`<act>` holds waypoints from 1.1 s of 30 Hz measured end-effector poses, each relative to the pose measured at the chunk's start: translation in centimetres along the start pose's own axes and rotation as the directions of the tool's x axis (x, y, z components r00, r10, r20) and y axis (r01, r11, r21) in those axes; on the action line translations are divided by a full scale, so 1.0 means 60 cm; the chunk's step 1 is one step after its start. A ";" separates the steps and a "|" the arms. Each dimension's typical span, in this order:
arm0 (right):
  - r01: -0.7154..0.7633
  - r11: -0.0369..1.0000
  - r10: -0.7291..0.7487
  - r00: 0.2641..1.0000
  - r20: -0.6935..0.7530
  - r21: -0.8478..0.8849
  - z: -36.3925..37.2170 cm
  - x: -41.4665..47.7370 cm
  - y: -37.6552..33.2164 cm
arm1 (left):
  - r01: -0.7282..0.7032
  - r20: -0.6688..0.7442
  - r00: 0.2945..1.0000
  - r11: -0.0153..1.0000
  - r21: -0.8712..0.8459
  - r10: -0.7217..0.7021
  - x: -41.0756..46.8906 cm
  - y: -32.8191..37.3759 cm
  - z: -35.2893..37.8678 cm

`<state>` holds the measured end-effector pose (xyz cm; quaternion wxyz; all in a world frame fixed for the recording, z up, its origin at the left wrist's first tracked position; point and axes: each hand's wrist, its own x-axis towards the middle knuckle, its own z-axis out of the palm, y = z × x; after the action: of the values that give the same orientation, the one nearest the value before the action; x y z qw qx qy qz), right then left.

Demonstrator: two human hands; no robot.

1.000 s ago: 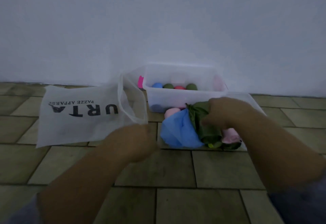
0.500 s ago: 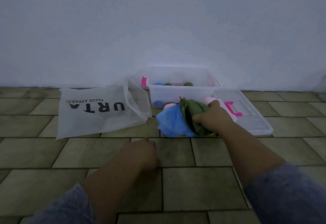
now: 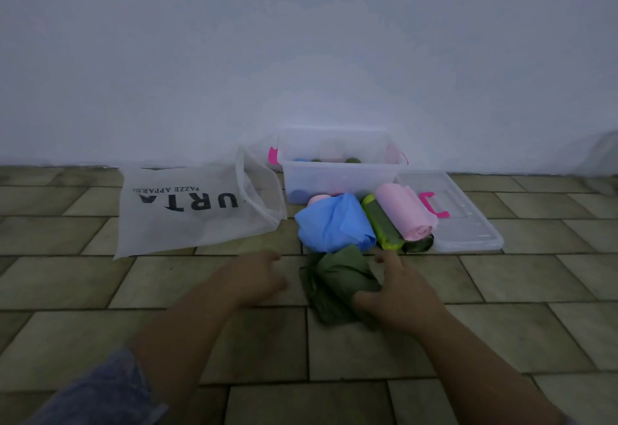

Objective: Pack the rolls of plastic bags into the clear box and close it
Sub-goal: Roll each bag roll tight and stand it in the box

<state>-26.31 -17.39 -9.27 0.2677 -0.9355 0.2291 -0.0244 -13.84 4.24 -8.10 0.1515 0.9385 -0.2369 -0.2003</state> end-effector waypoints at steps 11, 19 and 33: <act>0.196 0.980 -0.194 0.979 0.056 -0.026 0.007 -0.007 -0.039 | 0.462 0.467 0.882 0.076 -0.883 0.066 -0.036 0.084 0.044; 0.543 0.814 -0.570 0.816 -0.098 -0.208 0.048 -0.031 -0.019 | -0.077 -0.072 0.989 -0.034 -0.996 -0.133 -0.027 0.028 -0.080; 0.050 0.972 -0.064 0.996 0.055 0.229 0.036 -0.041 0.009 | -0.574 -0.429 0.679 0.795 0.196 0.596 -0.117 0.139 0.089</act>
<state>-28.34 -15.63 -11.21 0.3793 -0.9052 0.1895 -0.0289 -25.11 -0.24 -7.47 0.2387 0.8359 -0.4846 0.0975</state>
